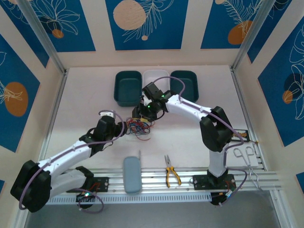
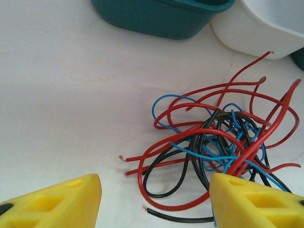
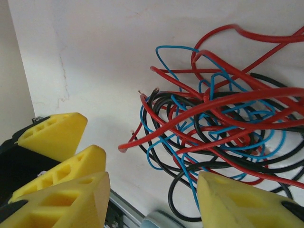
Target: Untangle the cables
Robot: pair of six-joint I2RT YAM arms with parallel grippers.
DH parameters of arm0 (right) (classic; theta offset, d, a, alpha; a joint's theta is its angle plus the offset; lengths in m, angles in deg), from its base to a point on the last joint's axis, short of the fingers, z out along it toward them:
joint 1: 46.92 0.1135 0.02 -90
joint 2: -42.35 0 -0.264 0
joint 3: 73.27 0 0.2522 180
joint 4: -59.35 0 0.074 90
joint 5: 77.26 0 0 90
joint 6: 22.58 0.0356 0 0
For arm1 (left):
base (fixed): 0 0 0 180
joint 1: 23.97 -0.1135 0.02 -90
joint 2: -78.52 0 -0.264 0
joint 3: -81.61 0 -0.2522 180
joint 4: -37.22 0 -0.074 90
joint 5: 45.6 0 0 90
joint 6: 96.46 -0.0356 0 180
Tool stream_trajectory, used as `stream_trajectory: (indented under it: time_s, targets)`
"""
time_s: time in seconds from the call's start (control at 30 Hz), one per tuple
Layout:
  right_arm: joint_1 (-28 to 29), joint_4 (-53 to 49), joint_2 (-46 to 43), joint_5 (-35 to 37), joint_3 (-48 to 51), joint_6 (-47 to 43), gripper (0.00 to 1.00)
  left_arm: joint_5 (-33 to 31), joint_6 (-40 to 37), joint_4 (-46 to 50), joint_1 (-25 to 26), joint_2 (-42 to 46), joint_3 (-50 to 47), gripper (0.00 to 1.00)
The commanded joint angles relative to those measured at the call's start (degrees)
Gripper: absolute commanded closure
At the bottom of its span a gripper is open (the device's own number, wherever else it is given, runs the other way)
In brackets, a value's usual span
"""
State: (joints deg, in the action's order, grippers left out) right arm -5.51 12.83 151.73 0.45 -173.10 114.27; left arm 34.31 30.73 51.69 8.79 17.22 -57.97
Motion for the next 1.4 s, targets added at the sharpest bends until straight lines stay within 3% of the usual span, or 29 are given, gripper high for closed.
stream_trajectory:
  time_s: [0.0, 0.57, 0.67, 0.83, 1.0, 1.13, 1.23, 1.3, 1.37]
  targets:
    - [0.08, 0.06, 1.68, -2.56, -2.18, 2.91, 0.48, 2.51, 0.57, -4.87, -0.12, -2.13, -0.58, 0.40]
    - [0.34, 0.80, 6.81, 4.71, -6.58, 5.42, 0.49, 8.84, -0.07, -11.80, -0.14, -8.13, -0.64, 0.51]
    - [0.46, 1.63, 7.19, 4.21, -6.36, 5.55, 0.56, 9.12, -0.01, -12.36, -0.14, -8.19, -0.76, 0.51]
    - [0.86, 1.86, 5.79, 4.30, -5.45, 5.15, 0.85, 8.27, 0.38, -11.39, -0.13, -7.38, -0.94, 0.50]
    - [1.89, -0.58, 0.33, 7.36, -3.68, 2.23, 0.98, 4.81, 0.64, -7.97, -0.07, -3.38, -0.82, 0.42]
    - [3.25, -1.63, -5.56, 10.38, -1.25, -0.88, 1.00, 0.75, 0.95, -4.27, -0.12, -0.18, 0.33, 0.32]
    - [4.74, -2.69, -9.53, 12.86, -0.45, -3.65, 1.00, -0.55, 0.86, -3.53, -0.15, 0.82, 1.36, 0.16]
    - [5.75, -3.45, -11.78, 14.45, -0.51, -5.41, 1.00, -1.32, 0.86, -3.17, -0.15, 0.68, 2.34, 0.00]
    - [6.54, -3.57, -13.74, 15.67, -0.60, -6.93, 1.00, -1.59, 0.68, -3.15, -0.15, 0.18, 3.35, 0.00]
